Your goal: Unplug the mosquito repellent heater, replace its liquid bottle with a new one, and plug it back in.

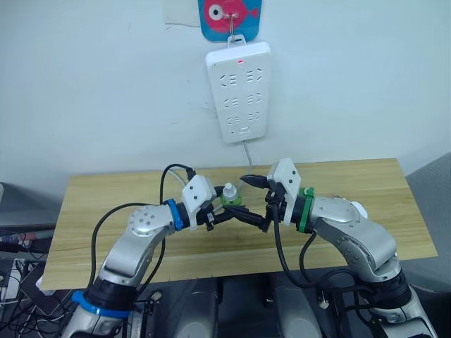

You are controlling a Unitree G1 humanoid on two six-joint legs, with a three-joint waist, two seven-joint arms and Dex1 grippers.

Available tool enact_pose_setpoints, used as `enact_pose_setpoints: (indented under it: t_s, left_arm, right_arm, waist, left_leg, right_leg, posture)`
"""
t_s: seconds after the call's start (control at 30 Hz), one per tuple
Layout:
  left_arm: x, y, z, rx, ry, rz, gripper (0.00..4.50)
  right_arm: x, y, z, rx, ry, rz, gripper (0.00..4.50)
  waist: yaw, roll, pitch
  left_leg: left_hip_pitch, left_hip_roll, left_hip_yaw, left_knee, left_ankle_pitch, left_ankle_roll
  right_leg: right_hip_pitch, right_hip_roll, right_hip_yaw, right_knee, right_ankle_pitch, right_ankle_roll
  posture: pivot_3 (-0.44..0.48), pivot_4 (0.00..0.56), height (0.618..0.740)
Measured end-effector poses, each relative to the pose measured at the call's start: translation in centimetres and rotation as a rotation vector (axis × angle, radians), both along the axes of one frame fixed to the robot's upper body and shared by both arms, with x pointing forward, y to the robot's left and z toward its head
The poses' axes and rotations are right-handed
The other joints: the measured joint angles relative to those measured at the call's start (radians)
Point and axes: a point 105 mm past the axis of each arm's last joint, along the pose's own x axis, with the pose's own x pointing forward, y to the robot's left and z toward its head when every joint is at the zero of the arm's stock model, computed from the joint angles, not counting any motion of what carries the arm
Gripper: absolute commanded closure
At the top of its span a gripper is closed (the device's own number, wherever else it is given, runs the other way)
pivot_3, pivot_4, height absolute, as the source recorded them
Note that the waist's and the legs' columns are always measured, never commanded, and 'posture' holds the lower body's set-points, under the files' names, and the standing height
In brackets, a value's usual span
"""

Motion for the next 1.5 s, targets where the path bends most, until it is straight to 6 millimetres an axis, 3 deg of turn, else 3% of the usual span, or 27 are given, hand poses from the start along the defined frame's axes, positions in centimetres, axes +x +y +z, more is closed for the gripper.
enact_pose_setpoints:
  t_s: [0.27, 0.37, 0.63, 0.9, 1.1, 1.27, 1.37, 1.5]
  left_arm:
    - [0.3, -1.3, 0.1, -0.013, 0.016, -0.081, 2.24]
    - [0.2, -1.4, 0.2, -0.014, 0.009, -0.093, 2.24]
    - [0.2, -1.1, -0.2, -0.014, 0.021, -0.072, 2.24]
    - [-0.8, -0.7, -0.2, 0.002, 0.037, -0.115, 2.24]
    - [-4.1, -0.7, 0.6, 0.078, 0.001, -0.506, 2.24]
    - [-5.2, -0.6, 0.3, 0.138, -0.013, -0.734, 2.24]
    - [-4.5, -0.4, 0.5, 0.157, -0.03, -0.756, 2.24]
    - [-3.5, 0.0, 0.6, 0.156, -0.036, -0.71, 2.24]
  right_arm:
    - [0.7, -0.1, -0.1, 0.008, -0.017, -0.094, 0.0]
    - [0.9, -0.1, 0.0, 0.009, -0.033, -0.108, 0.64]
    - [0.5, 0.4, -0.3, -0.002, -0.037, -0.049, 3.43]
    - [0.1, 0.4, -0.4, 0.005, 0.005, 0.077, 3.43]
    - [-2.7, -0.1, 0.6, -0.103, -0.011, 0.545, 3.43]
    - [-3.7, 0.5, 0.1, -0.133, -0.004, 0.761, 3.43]
    - [-3.0, 0.5, 0.3, -0.141, -0.006, 0.793, 2.46]
    - [-1.2, -1.9, 0.6, -0.16, 0.01, 0.69, 0.99]
  waist:
    - [-0.023, 0.0, -0.017]
    - [-0.033, 0.0, -0.024]
    - [-0.034, 0.0, -0.039]
    - [-0.033, -0.001, -0.041]
    - [-0.025, -0.001, -0.042]
    - [-0.024, -0.001, -0.042]
    - [-0.021, -0.001, -0.042]
    - [-0.009, -0.001, -0.042]
  left_leg:
    - [0.0, 0.001, 0.002, 0.0, 0.0, 0.0]
    - [0.001, 0.001, 0.002, 0.001, 0.0, 0.0]
    - [0.006, 0.001, 0.003, 0.002, 0.001, 0.001]
    - [0.008, 0.002, 0.002, 0.004, 0.003, 0.002]
    - [0.008, 0.001, 0.003, 0.004, 0.003, 0.002]
    - [0.007, 0.002, 0.003, 0.006, 0.003, 0.002]
    - [0.006, 0.002, 0.002, 0.01, 0.004, 0.002]
    - [0.005, 0.001, 0.001, 0.014, 0.004, 0.001]
  right_leg:
    - [-0.001, 0.001, 0.002, 0.002, 0.001, -0.001]
    - [-0.001, 0.001, 0.002, 0.003, 0.001, -0.001]
    - [0.001, 0.003, 0.004, 0.01, 0.001, -0.001]
    - [0.001, 0.004, 0.004, 0.015, 0.002, -0.003]
    - [0.003, 0.005, 0.001, 0.014, 0.002, -0.003]
    - [0.003, 0.005, 0.001, 0.015, 0.002, -0.003]
    - [0.003, 0.005, 0.001, 0.016, 0.002, -0.003]
    - [0.003, 0.004, 0.002, 0.016, 0.003, -0.003]
  posture:
    - [-0.127, 0.239, 0.74]
    - [-0.114, 0.233, 0.74]
    - [-0.073, 0.238, 0.74]
    - [-0.034, 0.242, 0.74]
    - [-0.004, 0.231, 0.74]
    - [-0.001, 0.227, 0.74]
    - [-0.007, 0.229, 0.74]
    - [-0.005, 0.23, 0.74]
